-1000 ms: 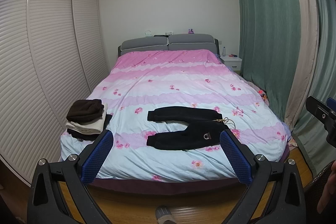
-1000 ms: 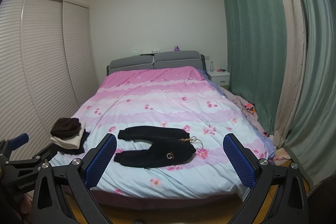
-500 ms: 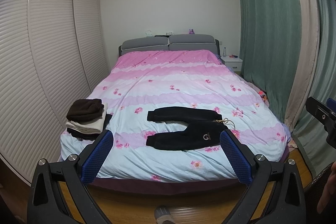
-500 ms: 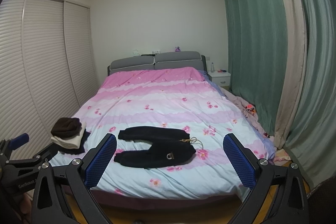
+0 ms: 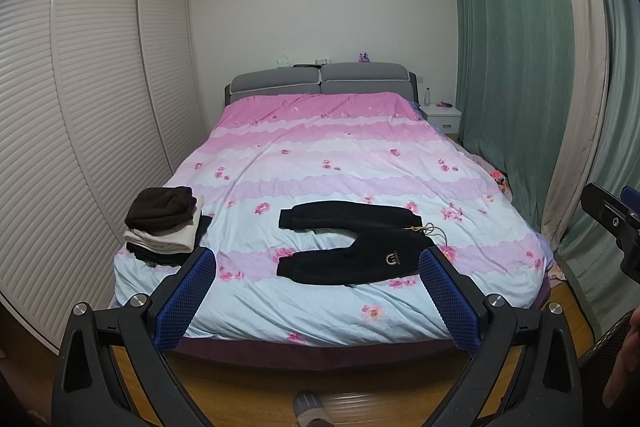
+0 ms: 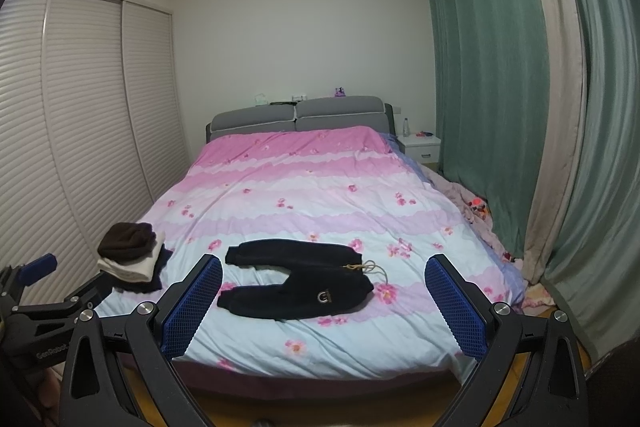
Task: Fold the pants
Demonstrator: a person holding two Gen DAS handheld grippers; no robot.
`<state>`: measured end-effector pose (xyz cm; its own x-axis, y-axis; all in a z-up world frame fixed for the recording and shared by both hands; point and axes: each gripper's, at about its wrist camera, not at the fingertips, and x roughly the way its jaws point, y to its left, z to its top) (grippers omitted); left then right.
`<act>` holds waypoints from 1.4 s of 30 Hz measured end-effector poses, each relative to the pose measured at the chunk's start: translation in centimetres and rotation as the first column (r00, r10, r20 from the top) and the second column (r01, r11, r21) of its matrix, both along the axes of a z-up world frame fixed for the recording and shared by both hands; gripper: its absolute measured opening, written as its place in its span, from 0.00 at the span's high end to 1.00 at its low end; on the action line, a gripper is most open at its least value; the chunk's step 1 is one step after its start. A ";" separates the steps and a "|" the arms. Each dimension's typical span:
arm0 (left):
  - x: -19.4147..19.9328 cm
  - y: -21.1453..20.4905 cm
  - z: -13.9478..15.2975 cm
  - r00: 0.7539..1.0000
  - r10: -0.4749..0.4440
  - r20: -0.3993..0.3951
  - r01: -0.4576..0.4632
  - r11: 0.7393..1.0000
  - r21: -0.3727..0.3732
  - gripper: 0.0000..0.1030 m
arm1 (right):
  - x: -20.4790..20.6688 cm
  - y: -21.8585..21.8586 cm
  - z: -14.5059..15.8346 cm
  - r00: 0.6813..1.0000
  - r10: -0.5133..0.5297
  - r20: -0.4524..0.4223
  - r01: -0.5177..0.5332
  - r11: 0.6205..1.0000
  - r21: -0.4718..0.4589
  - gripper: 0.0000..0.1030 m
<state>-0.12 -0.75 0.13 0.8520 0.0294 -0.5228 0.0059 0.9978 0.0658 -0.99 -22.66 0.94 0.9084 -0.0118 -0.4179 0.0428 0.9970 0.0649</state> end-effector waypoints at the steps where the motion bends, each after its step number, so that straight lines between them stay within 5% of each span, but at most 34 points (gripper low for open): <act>1: 0.0 0.0 0.0 1.000 0.000 0.000 0.000 1.000 0.000 0.00 | 0.0 0.0 0.0 1.000 0.000 0.001 0.000 1.000 0.000 0.01; 23: 5.8 1.5 -2.0 0.997 -0.002 -0.074 0.001 1.000 -0.016 0.00 | 5.2 0.0 -1.0 0.998 -0.030 -0.059 0.029 1.000 -0.012 0.01; 42: 29.0 4.3 -8.7 0.959 -0.144 -0.243 0.148 0.989 -0.004 0.00 | 24.3 3.6 -6.4 0.955 -0.150 -0.257 0.139 0.988 -0.061 0.01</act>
